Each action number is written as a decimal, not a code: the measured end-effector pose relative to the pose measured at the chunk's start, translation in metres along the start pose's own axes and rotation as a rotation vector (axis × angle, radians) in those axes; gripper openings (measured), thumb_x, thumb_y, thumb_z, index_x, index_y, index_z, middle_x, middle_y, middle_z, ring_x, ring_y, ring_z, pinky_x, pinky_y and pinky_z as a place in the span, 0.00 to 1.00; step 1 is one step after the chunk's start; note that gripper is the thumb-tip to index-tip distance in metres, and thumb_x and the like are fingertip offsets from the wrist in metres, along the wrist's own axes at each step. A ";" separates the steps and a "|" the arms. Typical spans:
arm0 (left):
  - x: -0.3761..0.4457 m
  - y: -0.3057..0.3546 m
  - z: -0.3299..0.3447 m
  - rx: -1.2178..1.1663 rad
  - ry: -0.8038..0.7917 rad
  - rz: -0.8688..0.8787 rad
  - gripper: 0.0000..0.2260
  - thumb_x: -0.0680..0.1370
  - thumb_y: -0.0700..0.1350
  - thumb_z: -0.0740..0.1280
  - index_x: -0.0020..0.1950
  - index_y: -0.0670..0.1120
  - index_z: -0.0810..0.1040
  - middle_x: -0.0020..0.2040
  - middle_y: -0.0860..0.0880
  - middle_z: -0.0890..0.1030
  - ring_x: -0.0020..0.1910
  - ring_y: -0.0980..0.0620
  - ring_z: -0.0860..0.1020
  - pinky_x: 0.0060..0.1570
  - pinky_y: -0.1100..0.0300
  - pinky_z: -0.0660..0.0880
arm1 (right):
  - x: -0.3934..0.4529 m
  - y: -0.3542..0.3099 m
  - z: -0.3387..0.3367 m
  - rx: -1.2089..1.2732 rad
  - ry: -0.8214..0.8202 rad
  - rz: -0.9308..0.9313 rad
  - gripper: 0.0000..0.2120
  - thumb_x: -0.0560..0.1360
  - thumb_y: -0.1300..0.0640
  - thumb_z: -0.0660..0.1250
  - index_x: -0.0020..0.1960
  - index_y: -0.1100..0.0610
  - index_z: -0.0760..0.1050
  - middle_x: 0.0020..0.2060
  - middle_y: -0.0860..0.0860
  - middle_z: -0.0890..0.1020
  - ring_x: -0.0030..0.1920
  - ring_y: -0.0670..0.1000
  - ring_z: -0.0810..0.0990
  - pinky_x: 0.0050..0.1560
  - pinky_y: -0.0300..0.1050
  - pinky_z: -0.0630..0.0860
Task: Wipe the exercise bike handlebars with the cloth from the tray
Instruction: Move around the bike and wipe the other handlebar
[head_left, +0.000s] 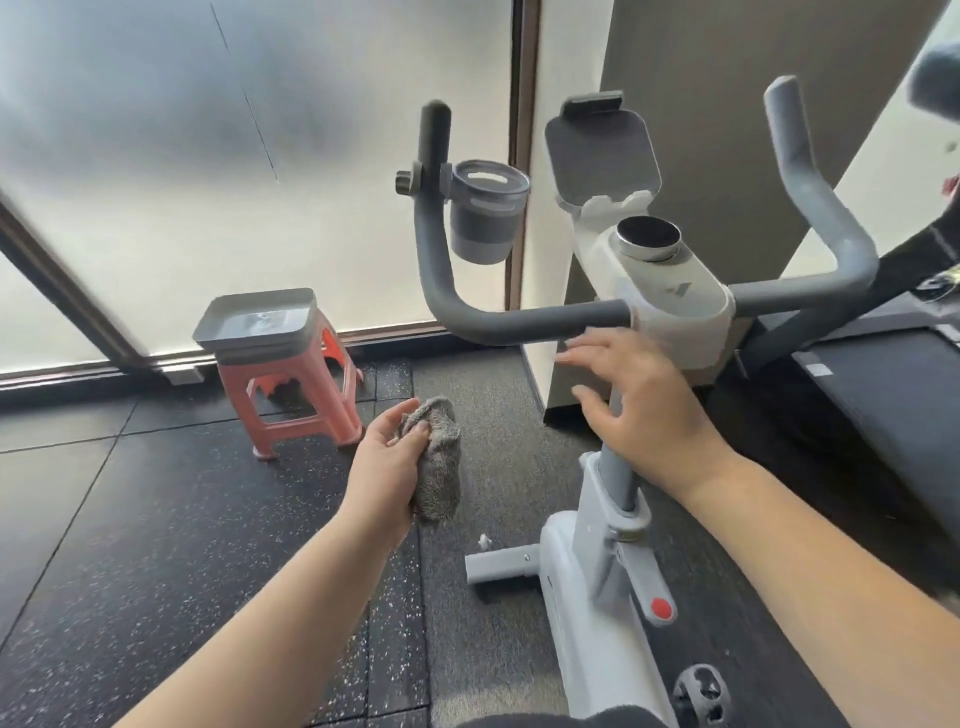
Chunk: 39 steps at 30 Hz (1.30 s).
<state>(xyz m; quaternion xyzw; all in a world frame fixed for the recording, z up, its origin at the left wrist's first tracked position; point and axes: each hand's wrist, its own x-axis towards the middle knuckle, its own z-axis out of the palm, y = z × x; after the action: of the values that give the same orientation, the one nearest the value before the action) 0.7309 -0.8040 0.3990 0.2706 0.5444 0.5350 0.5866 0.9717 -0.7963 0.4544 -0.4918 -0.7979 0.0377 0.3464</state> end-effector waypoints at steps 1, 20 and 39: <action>-0.005 -0.001 -0.006 0.025 -0.009 0.002 0.13 0.80 0.37 0.61 0.64 0.47 0.73 0.53 0.42 0.81 0.36 0.50 0.81 0.35 0.55 0.81 | -0.011 -0.006 0.008 -0.020 -0.045 0.028 0.18 0.71 0.64 0.70 0.59 0.54 0.79 0.56 0.51 0.79 0.60 0.49 0.74 0.67 0.36 0.63; -0.118 -0.078 -0.117 1.192 -0.239 0.351 0.14 0.72 0.47 0.70 0.58 0.51 0.78 0.49 0.50 0.81 0.50 0.52 0.78 0.53 0.59 0.74 | -0.213 -0.114 0.070 -0.211 -0.555 0.611 0.24 0.75 0.51 0.63 0.71 0.48 0.66 0.70 0.49 0.68 0.70 0.55 0.66 0.69 0.54 0.63; -0.238 -0.122 -0.220 1.721 -0.320 0.538 0.09 0.80 0.50 0.58 0.51 0.48 0.76 0.47 0.46 0.76 0.44 0.44 0.77 0.43 0.51 0.77 | -0.345 -0.201 0.072 -0.343 -0.650 0.687 0.28 0.78 0.44 0.59 0.75 0.48 0.57 0.76 0.52 0.58 0.76 0.56 0.55 0.73 0.59 0.54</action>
<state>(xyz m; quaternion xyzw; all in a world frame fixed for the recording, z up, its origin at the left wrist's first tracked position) 0.6061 -1.1159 0.3149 0.8030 0.5860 0.0197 0.1064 0.8721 -1.1596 0.3028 -0.7387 -0.6514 0.1691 -0.0383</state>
